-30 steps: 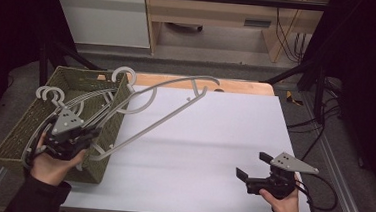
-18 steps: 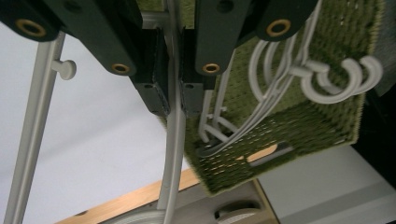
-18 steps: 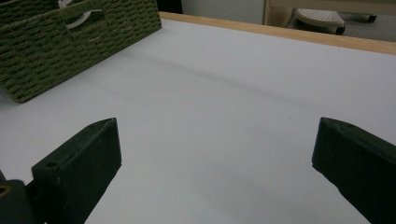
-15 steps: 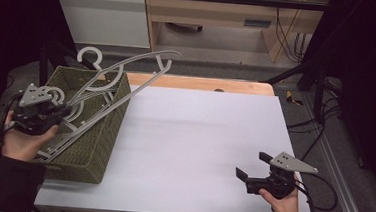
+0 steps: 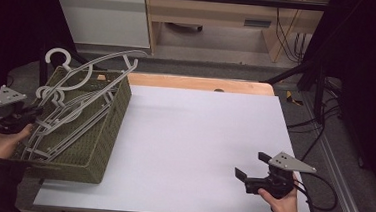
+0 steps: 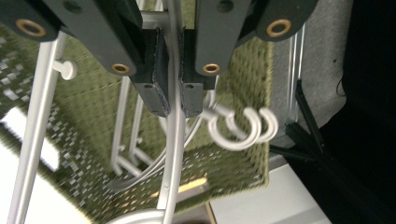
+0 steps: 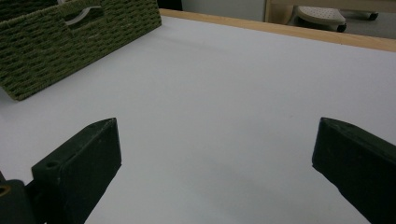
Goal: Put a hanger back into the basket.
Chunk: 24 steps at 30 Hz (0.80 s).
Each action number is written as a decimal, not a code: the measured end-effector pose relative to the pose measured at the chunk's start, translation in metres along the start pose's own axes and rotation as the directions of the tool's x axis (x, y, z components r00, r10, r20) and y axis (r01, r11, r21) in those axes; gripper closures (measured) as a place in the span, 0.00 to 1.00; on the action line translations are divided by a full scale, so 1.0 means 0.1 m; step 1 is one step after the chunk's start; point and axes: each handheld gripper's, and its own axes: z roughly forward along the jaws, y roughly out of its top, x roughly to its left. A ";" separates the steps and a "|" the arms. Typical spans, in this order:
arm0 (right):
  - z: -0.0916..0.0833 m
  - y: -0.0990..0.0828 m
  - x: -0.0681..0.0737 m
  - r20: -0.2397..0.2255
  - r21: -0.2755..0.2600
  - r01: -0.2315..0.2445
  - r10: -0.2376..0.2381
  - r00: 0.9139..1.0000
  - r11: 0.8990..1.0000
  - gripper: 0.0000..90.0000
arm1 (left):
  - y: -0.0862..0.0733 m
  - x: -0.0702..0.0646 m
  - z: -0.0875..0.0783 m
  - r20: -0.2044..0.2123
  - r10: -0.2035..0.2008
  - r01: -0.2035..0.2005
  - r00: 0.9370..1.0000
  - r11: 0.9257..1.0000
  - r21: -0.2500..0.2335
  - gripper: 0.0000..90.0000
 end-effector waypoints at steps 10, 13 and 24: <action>0.01 0.00 0.00 0.003 0.001 -0.003 0.003 1.000 1.000 0.02 | -0.25 0.17 0.09 -0.052 0.009 -0.005 0.999 0.998 0.070 0.92; 0.01 0.00 0.00 0.004 0.002 -0.002 0.002 1.000 1.000 0.02 | -0.30 0.21 0.10 -0.077 0.023 -0.016 0.997 0.996 0.091 0.92; 0.02 -0.01 0.00 0.001 0.007 0.000 0.000 1.000 1.000 0.02 | -0.51 0.32 0.13 -0.121 0.035 -0.016 0.992 0.989 0.150 0.92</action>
